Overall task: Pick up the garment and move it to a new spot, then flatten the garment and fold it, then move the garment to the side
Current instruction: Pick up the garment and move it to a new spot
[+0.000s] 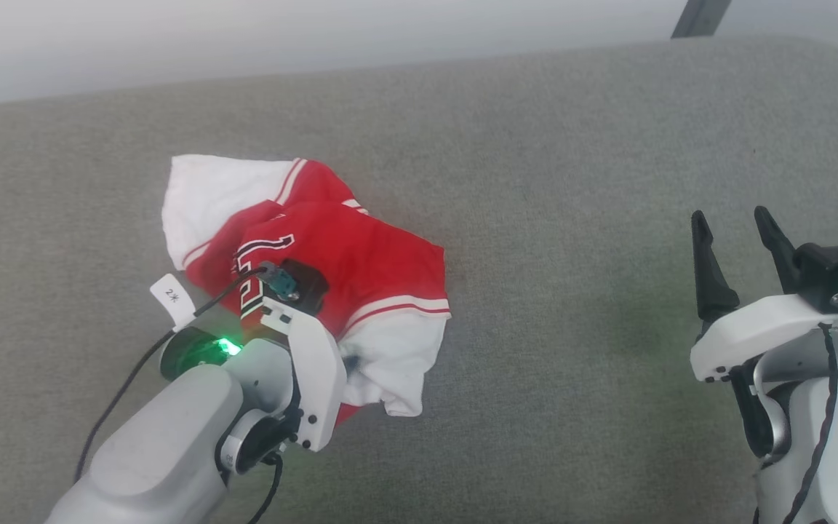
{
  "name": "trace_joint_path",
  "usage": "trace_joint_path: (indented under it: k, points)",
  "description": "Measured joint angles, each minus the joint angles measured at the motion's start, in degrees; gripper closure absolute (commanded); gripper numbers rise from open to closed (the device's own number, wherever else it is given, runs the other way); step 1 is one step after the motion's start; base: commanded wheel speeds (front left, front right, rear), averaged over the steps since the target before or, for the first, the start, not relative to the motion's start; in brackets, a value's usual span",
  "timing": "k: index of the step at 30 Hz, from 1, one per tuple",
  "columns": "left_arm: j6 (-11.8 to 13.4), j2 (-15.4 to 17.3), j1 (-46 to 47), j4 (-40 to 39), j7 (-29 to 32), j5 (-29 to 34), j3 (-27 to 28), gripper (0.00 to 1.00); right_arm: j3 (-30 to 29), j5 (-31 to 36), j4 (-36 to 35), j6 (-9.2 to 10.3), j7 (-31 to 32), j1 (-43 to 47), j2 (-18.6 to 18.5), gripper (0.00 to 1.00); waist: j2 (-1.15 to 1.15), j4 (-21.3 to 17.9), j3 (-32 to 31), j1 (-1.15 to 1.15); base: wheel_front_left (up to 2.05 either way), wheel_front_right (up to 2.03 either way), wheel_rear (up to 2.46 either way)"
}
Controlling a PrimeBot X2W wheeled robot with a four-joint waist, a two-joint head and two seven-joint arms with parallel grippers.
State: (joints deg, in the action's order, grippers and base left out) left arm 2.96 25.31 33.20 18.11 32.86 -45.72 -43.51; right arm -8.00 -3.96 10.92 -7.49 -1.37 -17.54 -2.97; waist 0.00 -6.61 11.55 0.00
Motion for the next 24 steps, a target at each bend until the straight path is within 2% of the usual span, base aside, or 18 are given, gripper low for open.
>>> trace_joint_path:
  k: [3,12,24]
  points:
    - [-0.79,-0.43,0.16,0.62,-1.4,-0.49,0.42,0.0,-0.11,0.32,0.31,0.0,0.04,0.31,-0.02,0.0,0.0,0.66,-1.49,0.0,0.0,0.0,0.0]
    - [-0.98,2.65,-0.94,-1.92,-8.93,-0.86,4.58,0.0,-0.78,-0.02,1.09,0.0,0.37,2.94,-0.98,0.0,0.0,3.04,-6.59,0.0,0.0,0.0,0.0]
    - [0.93,10.89,-10.33,-5.36,-29.34,-0.52,15.0,0.0,-2.68,-0.76,1.74,0.0,0.4,7.53,-2.22,0.0,0.0,7.22,-12.93,0.0,0.0,0.0,0.0]
